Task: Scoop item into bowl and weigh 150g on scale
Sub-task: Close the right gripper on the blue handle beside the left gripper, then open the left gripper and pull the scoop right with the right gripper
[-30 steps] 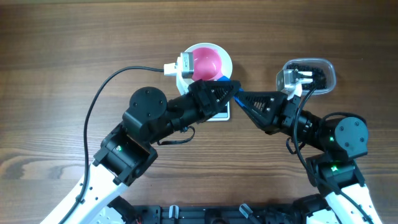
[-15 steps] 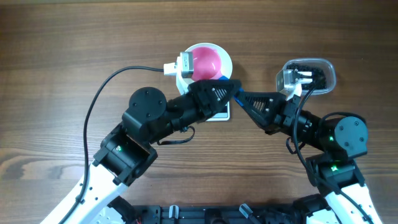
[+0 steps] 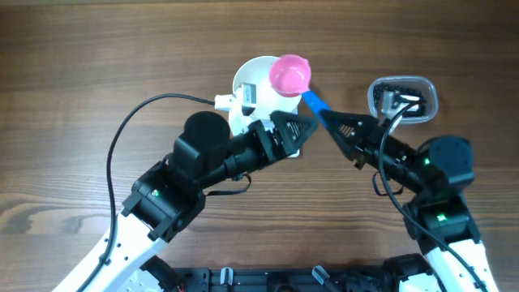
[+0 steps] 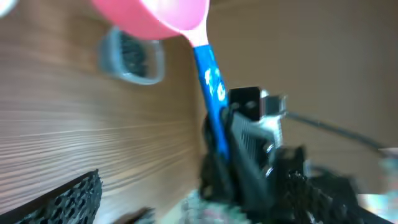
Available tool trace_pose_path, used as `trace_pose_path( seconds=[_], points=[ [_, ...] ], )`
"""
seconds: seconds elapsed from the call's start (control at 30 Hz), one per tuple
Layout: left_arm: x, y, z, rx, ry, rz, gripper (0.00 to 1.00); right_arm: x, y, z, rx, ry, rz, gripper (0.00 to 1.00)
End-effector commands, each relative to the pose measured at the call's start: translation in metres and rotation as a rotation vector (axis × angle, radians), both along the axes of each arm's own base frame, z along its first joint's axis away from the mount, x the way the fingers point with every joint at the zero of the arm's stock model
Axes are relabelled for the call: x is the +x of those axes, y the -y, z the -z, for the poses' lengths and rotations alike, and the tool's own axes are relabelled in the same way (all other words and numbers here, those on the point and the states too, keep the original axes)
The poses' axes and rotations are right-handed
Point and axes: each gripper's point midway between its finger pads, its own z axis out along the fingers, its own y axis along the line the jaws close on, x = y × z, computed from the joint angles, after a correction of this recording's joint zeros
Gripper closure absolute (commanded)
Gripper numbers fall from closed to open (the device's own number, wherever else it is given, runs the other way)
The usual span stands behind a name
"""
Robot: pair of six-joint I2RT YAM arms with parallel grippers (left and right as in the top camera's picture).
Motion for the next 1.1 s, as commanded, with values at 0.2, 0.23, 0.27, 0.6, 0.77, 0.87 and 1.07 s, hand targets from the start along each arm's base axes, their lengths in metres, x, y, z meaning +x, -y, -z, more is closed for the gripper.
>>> trace_pose_path(
  seconds=[0.2,0.23,0.27,0.6,0.77,0.87,1.07],
  points=[
    [0.009,-0.086,0.078,0.417,-0.027,-0.048,0.0,-0.007,0.05,-0.038,-0.509,0.069,0.14,0.95],
    [0.007,-0.092,0.083,0.438,-0.05,-0.058,0.0,-0.009,0.056,-0.04,-0.555,0.056,0.151,0.95],
    [0.005,-0.101,0.092,0.483,-0.083,-0.074,0.0,-0.012,0.066,-0.04,-0.643,0.026,0.165,0.95],
    [-0.01,-0.126,0.119,0.62,-0.192,-0.114,0.0,-0.034,0.095,-0.032,-0.758,-0.262,0.23,0.96],
    [-0.015,-0.128,0.123,0.633,-0.215,-0.108,0.0,-0.039,0.087,-0.032,-0.77,-0.229,0.16,0.96],
    [-0.014,-0.128,0.123,0.633,-0.215,-0.108,0.0,-0.041,0.082,-0.033,-0.757,-0.218,0.129,0.96],
    [-0.014,-0.128,0.123,0.633,-0.215,-0.108,0.0,-0.042,0.079,-0.034,-0.746,-0.214,0.115,0.96]
  ],
)
